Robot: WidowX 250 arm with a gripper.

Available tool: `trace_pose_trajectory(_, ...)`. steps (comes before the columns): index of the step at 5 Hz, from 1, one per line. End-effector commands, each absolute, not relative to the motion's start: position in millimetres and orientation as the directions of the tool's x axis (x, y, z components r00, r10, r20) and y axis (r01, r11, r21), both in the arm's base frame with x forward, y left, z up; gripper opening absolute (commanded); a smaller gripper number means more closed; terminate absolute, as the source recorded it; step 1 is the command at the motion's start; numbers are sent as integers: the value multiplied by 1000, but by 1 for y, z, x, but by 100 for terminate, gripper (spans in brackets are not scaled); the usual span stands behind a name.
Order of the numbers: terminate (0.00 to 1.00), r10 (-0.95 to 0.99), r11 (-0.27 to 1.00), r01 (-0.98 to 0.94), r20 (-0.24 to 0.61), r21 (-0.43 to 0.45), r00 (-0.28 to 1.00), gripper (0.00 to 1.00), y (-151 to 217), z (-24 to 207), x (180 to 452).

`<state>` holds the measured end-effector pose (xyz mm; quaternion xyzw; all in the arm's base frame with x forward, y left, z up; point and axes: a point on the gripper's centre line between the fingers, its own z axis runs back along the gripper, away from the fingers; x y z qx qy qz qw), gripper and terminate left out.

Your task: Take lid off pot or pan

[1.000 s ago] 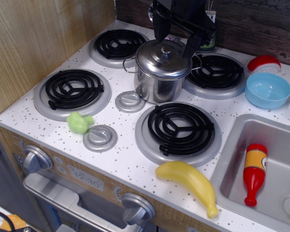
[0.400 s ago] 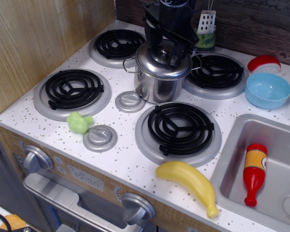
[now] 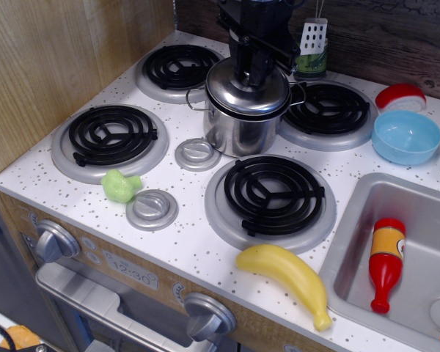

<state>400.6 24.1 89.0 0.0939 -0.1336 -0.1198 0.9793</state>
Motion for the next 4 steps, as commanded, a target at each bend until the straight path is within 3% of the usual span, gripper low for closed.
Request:
trace_pose_trajectory(1, 0, -275, 941, 210, 239, 266, 931, 0, 18, 126, 405)
trace_pose_trajectory(2, 0, -205, 949, 144, 203, 281, 957, 0, 1, 151, 392)
trace_pose_trajectory(3, 0, -65, 984, 32, 189, 175, 980, 0, -13, 153, 371)
trace_pose_trajectory(4, 0, 61, 992, -82, 204, 95, 977, 0, -27, 137, 350)
